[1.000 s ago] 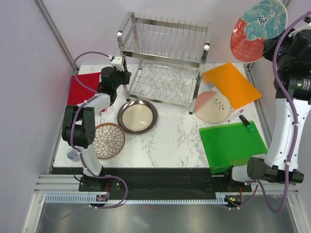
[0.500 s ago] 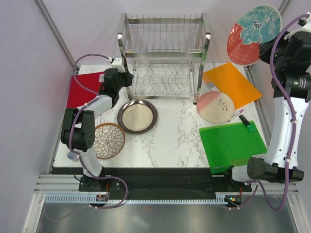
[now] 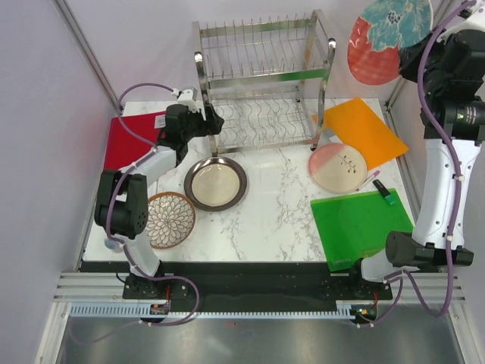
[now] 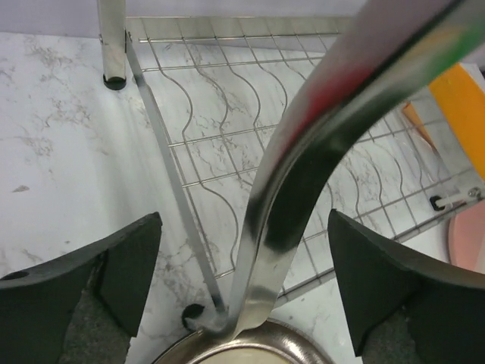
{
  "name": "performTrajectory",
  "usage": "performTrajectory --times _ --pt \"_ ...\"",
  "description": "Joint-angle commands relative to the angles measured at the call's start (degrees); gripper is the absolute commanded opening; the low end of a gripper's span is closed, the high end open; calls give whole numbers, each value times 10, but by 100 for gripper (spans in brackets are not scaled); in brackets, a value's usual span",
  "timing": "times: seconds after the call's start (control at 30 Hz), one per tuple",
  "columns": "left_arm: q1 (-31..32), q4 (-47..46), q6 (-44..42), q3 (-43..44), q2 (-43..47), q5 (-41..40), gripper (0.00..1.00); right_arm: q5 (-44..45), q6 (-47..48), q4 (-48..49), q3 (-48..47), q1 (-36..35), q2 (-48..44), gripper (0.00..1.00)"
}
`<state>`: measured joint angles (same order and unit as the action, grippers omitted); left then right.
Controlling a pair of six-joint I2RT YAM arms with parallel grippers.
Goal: Load the plates into the dish rack
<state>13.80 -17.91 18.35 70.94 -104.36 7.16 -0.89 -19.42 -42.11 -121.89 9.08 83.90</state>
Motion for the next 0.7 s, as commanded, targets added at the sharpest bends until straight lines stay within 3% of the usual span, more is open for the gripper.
performTrajectory --times 0.0,0.1,0.2,0.4,0.53,0.67 --pt "-18 25 -134 -29 86 87 100 18 32 163 -113 -64 24 0" --pt "-19 28 -228 -88 151 114 100 42 78 183 -144 -126 64 0" --pt "-19 37 -258 -131 221 115 100 101 147 183 -206 -187 122 0" --pt "-18 136 -220 -128 318 88 100 356 373 312 -221 -376 187 0" --pt "-18 136 -195 -163 379 80 100 416 478 449 -216 -432 216 0" --pt "-18 137 -168 -185 397 80 100 441 539 526 -232 -449 250 0"
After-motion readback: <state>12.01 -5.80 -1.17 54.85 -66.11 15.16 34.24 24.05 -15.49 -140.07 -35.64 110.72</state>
